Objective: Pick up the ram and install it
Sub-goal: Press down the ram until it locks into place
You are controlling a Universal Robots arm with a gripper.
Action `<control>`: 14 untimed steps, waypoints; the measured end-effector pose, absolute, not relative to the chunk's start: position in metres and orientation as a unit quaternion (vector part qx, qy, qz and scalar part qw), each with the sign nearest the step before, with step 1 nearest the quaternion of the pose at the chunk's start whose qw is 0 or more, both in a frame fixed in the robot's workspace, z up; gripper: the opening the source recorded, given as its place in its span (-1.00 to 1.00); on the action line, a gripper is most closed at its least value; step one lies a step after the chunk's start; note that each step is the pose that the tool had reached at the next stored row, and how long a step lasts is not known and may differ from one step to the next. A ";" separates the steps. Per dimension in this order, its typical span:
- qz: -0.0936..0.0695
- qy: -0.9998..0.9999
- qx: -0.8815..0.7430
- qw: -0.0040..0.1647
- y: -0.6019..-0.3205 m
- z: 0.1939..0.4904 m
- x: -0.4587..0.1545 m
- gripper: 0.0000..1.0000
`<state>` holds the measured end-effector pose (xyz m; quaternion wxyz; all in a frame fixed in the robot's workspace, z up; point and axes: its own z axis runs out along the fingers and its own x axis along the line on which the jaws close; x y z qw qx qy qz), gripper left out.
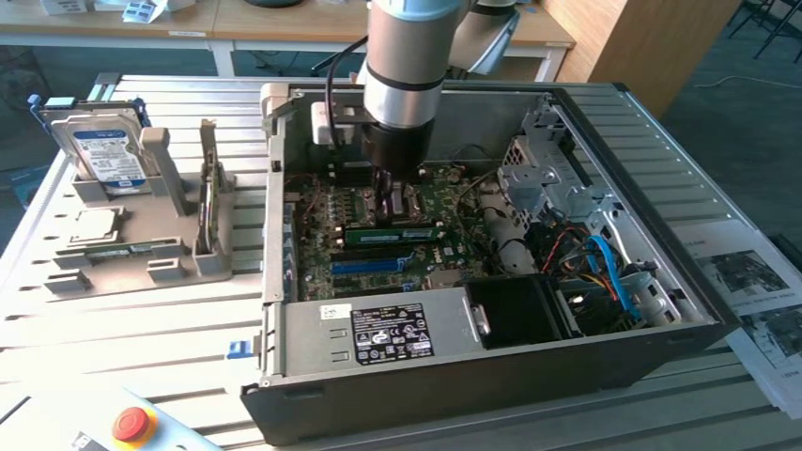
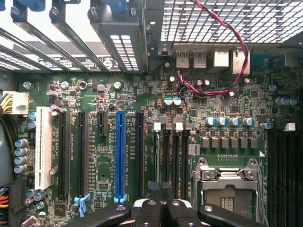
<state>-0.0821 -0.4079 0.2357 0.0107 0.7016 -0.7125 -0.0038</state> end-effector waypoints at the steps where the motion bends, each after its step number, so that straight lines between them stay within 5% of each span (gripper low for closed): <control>1: -0.004 -0.712 0.702 0.011 -0.408 0.235 -0.082 -0.80; 14: -0.004 -0.712 0.702 0.011 -0.408 0.233 -0.082 -0.80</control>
